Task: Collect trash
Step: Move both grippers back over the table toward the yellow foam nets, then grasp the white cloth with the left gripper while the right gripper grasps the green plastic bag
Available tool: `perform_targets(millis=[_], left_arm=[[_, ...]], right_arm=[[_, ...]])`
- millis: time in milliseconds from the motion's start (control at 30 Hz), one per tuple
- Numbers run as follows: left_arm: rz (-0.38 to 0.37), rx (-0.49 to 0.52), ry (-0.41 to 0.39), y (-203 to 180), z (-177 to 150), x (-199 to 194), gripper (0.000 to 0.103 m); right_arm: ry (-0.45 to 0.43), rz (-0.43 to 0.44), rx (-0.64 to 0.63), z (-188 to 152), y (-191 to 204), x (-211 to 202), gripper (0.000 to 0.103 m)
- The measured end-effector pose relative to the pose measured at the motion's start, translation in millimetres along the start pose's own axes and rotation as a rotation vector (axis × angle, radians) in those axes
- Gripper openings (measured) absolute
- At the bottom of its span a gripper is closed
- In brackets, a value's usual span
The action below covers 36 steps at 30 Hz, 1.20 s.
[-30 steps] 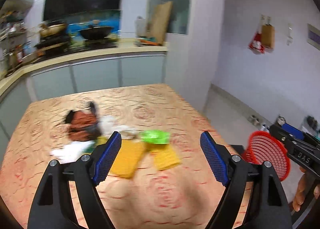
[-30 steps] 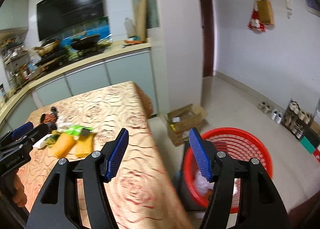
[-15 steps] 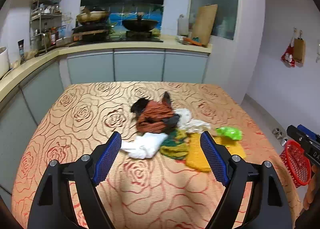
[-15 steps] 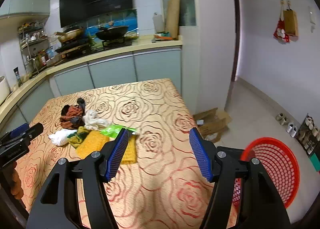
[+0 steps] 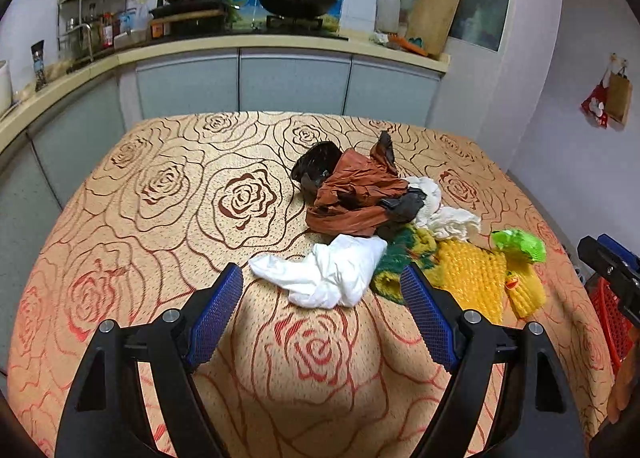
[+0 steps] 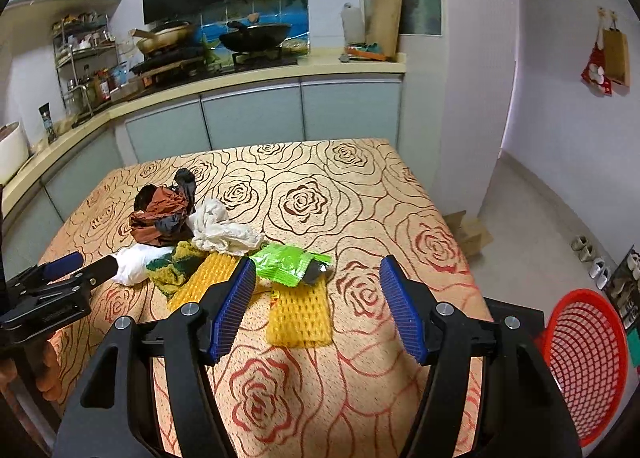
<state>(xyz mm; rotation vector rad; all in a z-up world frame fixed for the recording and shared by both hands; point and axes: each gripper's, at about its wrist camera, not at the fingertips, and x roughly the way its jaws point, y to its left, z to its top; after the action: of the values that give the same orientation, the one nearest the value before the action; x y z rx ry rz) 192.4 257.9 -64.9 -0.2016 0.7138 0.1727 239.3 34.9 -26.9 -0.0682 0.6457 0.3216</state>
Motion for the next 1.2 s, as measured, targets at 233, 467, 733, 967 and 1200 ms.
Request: perform_targets(millis=[233, 467, 733, 967, 1200], left_arm=[[-0.006, 0.041, 0.025, -7, 9, 21, 0.078], [0.007, 0.051, 0.066, -8, 10, 37, 0.067], [-0.015, 0.037, 0.12, -2, 9, 48, 0.038], [-0.025, 0.056, 0.108, -5, 6, 43, 0.026], [-0.023, 0.036, 0.085, -1, 5, 34, 0.026]], right_arm=[[0.025, 0.003, -0.01, 4, 3, 22, 0.062], [0.044, 0.018, -0.03, 6, 9, 39, 0.062], [0.089, 0.039, -0.041, 5, 14, 57, 0.062], [0.129, 0.055, -0.049, 3, 18, 69, 0.062], [0.161, 0.077, -0.075, -2, 26, 75, 0.059]])
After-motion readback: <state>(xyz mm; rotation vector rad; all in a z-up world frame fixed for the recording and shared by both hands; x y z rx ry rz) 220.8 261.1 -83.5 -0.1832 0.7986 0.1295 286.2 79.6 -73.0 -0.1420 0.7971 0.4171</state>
